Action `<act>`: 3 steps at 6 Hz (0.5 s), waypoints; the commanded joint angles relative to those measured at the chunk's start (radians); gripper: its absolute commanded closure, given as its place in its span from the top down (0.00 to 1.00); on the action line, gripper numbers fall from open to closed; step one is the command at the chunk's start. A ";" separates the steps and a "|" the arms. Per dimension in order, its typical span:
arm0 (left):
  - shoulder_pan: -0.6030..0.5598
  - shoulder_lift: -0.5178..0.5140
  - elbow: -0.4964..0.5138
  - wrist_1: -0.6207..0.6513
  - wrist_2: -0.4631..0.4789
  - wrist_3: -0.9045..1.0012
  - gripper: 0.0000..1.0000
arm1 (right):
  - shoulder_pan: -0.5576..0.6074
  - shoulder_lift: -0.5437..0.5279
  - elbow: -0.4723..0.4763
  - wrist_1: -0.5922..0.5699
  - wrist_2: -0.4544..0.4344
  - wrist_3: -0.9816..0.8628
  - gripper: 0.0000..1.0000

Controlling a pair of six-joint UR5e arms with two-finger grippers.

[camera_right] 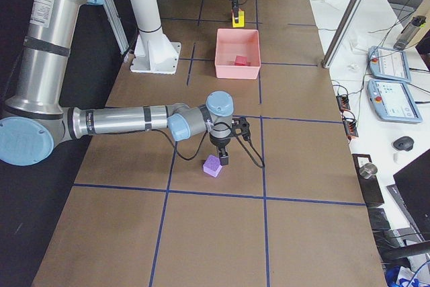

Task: Place blocks into pink bin with both arms
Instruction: 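Carry the yellow cube into the pink bin and release it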

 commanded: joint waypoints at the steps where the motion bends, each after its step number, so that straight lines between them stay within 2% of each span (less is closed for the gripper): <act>1: 0.127 -0.013 0.009 0.000 0.214 -0.033 1.00 | 0.001 -0.034 0.002 0.029 -0.020 0.272 1.00; 2: 0.130 -0.015 0.005 0.000 0.214 -0.033 1.00 | -0.001 -0.034 0.002 0.048 -0.026 0.398 1.00; 3: 0.130 -0.015 0.000 0.000 0.216 -0.035 1.00 | -0.016 -0.034 -0.009 0.168 -0.055 0.588 1.00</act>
